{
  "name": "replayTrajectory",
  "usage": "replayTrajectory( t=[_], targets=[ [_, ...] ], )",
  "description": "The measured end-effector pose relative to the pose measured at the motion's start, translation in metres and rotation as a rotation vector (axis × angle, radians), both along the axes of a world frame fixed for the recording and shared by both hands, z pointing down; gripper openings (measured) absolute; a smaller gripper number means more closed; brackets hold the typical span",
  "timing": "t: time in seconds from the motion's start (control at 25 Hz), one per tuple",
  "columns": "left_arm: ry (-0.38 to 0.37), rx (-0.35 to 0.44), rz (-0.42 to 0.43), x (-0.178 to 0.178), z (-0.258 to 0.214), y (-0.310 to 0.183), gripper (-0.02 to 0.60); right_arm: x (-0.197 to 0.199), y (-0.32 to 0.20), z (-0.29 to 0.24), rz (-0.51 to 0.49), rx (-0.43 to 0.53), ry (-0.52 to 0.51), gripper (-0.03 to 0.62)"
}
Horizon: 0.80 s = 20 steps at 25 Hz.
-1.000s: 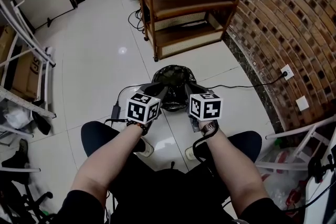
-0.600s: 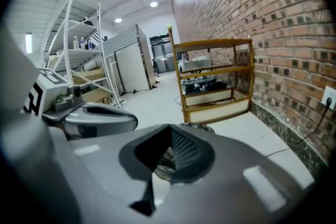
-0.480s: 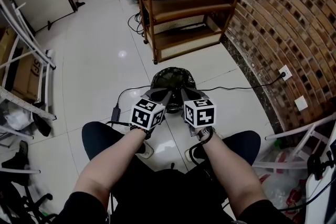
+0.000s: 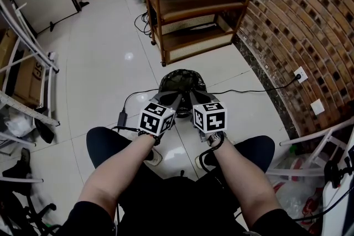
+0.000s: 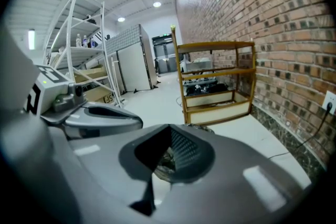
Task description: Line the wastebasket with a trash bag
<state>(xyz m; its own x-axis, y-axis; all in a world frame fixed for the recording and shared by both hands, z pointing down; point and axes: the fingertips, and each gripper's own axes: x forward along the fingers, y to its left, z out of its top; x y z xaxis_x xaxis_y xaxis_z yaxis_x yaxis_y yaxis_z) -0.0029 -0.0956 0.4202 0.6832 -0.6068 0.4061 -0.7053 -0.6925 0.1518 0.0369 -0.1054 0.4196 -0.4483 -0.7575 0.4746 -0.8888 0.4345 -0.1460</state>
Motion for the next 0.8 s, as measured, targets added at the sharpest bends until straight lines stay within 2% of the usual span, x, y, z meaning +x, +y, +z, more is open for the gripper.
replayTrajectory(
  t=[0.8],
  targets=[
    [-0.013,0.005,-0.003,0.0,-0.0003,-0.0006,0.0,0.0014,0.0,-0.0036,-0.003,0.011,0.001,0.0]
  ],
)
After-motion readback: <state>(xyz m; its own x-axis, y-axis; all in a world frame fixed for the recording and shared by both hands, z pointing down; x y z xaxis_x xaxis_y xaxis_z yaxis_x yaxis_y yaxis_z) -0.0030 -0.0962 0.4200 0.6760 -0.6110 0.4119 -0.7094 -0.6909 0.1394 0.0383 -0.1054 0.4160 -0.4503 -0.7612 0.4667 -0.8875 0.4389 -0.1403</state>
